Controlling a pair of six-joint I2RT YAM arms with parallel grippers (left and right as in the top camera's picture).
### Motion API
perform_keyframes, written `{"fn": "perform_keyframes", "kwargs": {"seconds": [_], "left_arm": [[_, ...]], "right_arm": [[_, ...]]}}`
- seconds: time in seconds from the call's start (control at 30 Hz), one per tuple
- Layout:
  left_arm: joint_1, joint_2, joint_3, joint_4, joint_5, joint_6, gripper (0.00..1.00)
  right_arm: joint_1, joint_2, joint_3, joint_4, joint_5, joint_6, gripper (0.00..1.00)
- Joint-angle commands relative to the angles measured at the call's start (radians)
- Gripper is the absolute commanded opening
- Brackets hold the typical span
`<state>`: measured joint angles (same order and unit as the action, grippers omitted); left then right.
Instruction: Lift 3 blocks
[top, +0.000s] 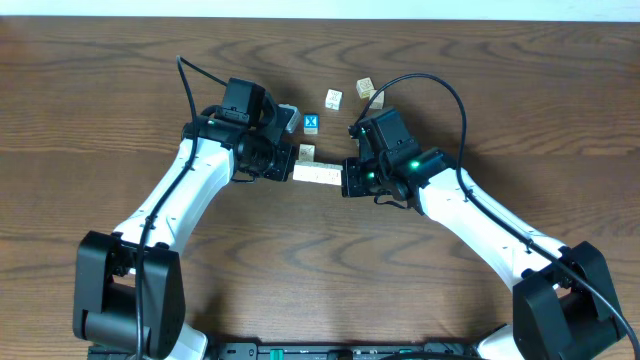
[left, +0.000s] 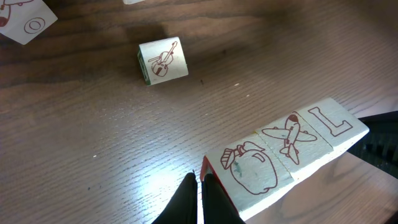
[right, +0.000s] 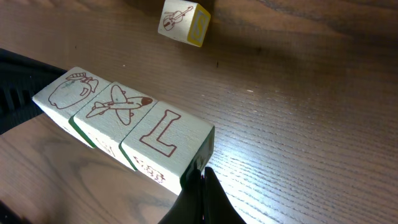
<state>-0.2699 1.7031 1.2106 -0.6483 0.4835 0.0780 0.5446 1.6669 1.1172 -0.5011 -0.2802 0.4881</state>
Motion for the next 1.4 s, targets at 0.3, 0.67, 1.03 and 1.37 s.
{"fn": "perform_keyframes", "kwargs": {"seconds": [0.3, 0.67, 1.03, 1.37], "left_arm": [[-0.052, -0.016, 0.032, -0.002, 0.153, -0.009, 0.07], [-0.052, -0.016, 0.032, -0.002, 0.153, -0.009, 0.07], [-0.052, -0.027, 0.032, -0.002, 0.153, -0.010, 0.07], [-0.052, -0.029, 0.032, -0.002, 0.153, -0.013, 0.07]], "right_arm": [[0.024, -0.027, 0.059, 0.036, -0.135, -0.023, 0.01], [0.024, -0.027, 0.059, 0.036, -0.135, -0.023, 0.01], [0.024, -0.034, 0.061, 0.036, -0.135, -0.023, 0.01], [0.024, -0.044, 0.061, 0.024, -0.116, -0.026, 0.01]]}}
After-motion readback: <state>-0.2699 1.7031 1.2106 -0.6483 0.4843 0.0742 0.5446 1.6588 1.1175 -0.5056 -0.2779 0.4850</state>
